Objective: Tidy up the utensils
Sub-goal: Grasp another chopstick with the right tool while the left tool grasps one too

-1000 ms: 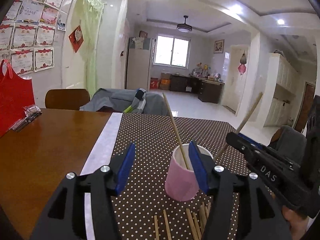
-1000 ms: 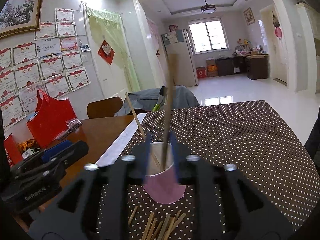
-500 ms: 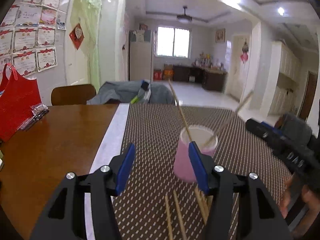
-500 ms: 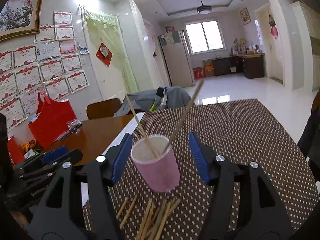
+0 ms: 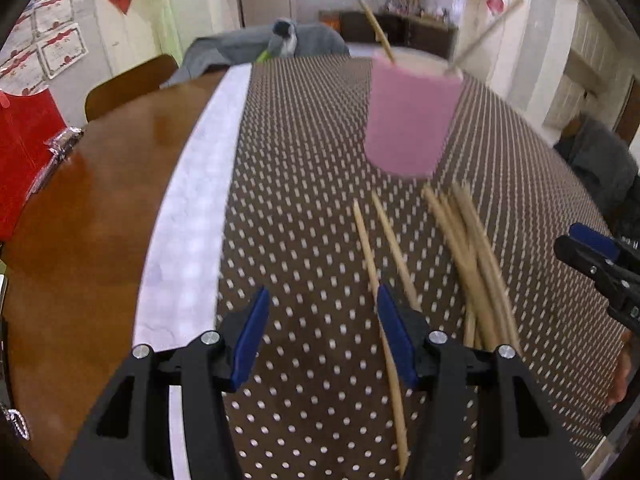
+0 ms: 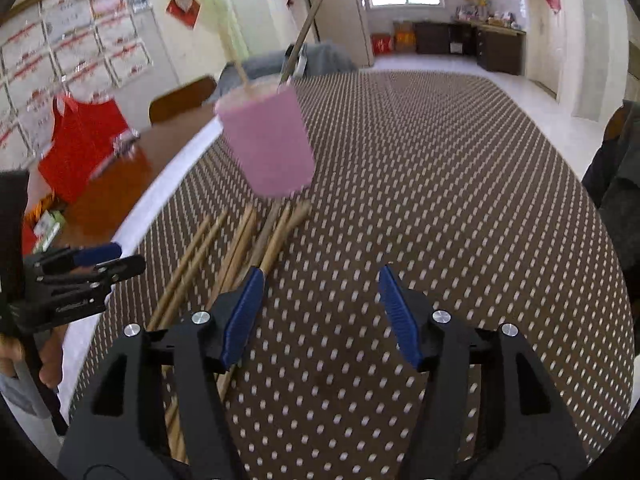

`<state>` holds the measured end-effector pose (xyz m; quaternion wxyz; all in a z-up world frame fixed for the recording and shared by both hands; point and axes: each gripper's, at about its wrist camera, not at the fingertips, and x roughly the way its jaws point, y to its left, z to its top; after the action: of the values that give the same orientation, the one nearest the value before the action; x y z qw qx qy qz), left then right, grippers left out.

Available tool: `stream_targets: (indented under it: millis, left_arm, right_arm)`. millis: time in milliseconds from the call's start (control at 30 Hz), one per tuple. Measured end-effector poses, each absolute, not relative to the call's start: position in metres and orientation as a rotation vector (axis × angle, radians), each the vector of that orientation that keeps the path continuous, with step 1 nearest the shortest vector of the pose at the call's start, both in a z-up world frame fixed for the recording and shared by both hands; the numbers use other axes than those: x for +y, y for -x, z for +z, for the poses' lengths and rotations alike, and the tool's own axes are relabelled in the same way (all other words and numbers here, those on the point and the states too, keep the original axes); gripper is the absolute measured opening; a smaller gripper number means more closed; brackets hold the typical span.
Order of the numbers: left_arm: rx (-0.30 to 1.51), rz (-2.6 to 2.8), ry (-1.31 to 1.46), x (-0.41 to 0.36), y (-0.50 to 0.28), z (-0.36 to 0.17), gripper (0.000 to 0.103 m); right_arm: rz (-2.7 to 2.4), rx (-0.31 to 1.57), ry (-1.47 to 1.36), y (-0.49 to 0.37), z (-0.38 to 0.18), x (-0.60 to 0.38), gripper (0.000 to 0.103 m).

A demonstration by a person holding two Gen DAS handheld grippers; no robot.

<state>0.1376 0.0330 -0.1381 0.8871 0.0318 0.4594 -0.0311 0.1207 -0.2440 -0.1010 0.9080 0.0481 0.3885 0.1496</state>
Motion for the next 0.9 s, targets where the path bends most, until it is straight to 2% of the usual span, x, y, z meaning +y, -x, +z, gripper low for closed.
stream_targets:
  millis: [400,800,833,900]
  left_arm:
    - [1.027,-0.056,-0.109,0.026,-0.141,-0.164,0.056]
    - [1.03,-0.071,-0.125,0.02,-0.152,-0.158,0.055]
    - [1.028,-0.076,-0.124,0.019,-0.151,-0.156,0.055]
    - [1.024,-0.084,-0.119,0.018,-0.151,-0.155,0.055]
  right_arm:
    - [0.31,0.881,0.046,-0.123,-0.125,-0.201,0.06]
    - [0.274,0.928,0.128,-0.129,-0.135,-0.191,0.06]
    - [0.28,0.934,0.128,-0.129,-0.135,-0.192,0.058]
    - [0.279,0.939,0.127,-0.129,-0.134,-0.195,0.045]
